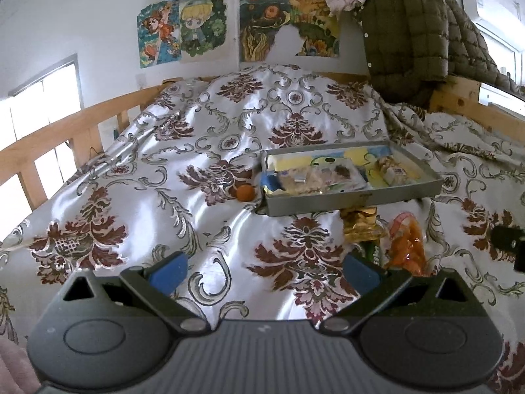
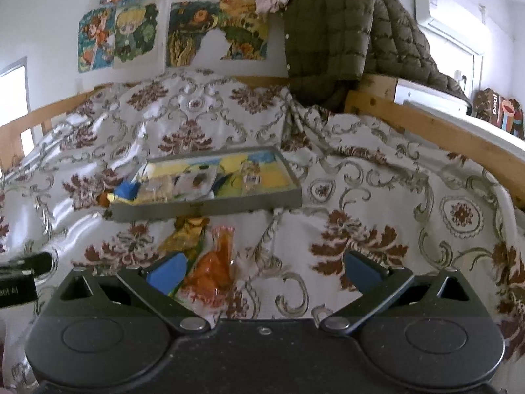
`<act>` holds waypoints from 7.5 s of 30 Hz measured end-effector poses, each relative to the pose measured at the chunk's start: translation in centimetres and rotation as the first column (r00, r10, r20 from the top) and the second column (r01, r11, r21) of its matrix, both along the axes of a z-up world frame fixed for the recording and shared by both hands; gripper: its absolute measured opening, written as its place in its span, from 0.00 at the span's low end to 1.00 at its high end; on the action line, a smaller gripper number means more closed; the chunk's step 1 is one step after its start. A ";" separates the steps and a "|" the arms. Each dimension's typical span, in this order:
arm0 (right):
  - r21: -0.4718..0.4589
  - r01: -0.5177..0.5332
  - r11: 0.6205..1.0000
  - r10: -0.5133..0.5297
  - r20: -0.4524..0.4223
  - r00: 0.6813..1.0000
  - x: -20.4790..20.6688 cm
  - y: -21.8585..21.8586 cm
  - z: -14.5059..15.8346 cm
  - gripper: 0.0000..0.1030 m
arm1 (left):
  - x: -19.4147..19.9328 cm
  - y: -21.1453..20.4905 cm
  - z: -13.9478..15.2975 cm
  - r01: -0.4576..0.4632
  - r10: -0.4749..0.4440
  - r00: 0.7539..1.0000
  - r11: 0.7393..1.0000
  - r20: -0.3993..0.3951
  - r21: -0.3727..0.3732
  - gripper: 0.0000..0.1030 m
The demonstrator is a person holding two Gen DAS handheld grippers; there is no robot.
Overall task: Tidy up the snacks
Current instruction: 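Raise both open tools out of the tray and back toward the remaining snacks, then move the left tool toward the green stick while the right tool approaches the orange bag, then lower the left tool over the green stick while the right tool lowers onto the orange bag, then close the left tool on the green stick while the right tool grasps the orange bag, then carry the green stick with the left tool while the right tool carries the orange bag over the tray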
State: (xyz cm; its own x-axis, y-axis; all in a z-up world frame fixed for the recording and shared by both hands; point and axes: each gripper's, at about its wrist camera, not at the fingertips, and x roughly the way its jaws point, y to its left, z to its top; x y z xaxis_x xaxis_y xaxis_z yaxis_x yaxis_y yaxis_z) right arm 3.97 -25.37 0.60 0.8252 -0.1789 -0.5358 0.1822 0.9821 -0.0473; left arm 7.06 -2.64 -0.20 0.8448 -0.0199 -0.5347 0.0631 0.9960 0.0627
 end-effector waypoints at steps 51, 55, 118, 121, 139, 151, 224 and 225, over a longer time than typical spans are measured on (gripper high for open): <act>0.067 -0.102 0.993 0.110 -0.133 0.985 1.7 1.9 -1.9 0.99 | 2.9 0.5 -1.7 0.046 -0.043 0.984 0.999 -0.175 0.012 1.00; 0.100 -0.108 0.989 0.121 -0.133 0.984 2.7 1.2 -1.5 0.99 | 3.8 0.5 -2.2 0.069 -0.068 0.978 0.998 -0.195 -0.002 1.00; 0.229 -0.365 0.903 0.422 -0.300 0.856 16.5 -2.5 -9.1 0.57 | 12.2 -7.5 -9.3 0.582 -0.591 0.757 0.804 -0.279 -0.124 0.55; 0.231 -0.353 0.907 0.411 -0.302 0.860 16.6 -3.1 -8.9 0.57 | 12.8 -7.3 -9.5 0.556 -0.574 0.765 0.817 -0.291 -0.150 0.48; 0.216 -0.355 0.909 0.410 -0.317 0.855 16.9 -2.7 -9.2 0.58 | 16.3 -8.9 -10.9 0.504 -0.515 0.778 0.854 -0.359 -0.133 0.48; 0.235 -0.345 0.909 0.407 -0.312 0.858 16.9 -2.5 -9.5 0.58 | 15.5 -8.4 -9.4 0.469 -0.485 0.782 0.872 -0.392 -0.143 0.25; 0.133 -0.286 0.949 0.302 -0.115 0.946 13.3 -4.4 -4.5 0.52 | 12.0 -1.6 -3.8 0.242 -0.476 0.829 0.778 -0.294 -0.580 0.19; 0.134 -0.287 0.948 0.303 -0.112 0.946 13.5 -4.4 -4.5 0.52 | 12.1 -1.5 -3.7 0.238 -0.472 0.834 0.776 -0.287 -0.585 0.19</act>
State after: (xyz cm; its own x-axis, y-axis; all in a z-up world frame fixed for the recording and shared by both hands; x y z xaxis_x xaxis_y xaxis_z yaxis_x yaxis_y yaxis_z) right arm 17.42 -29.74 -3.95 0.7535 0.1310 -0.6442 -0.1169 0.9910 0.0649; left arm 19.20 -4.09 -3.90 0.4329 -0.6382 -0.6366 0.3205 0.7691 -0.5530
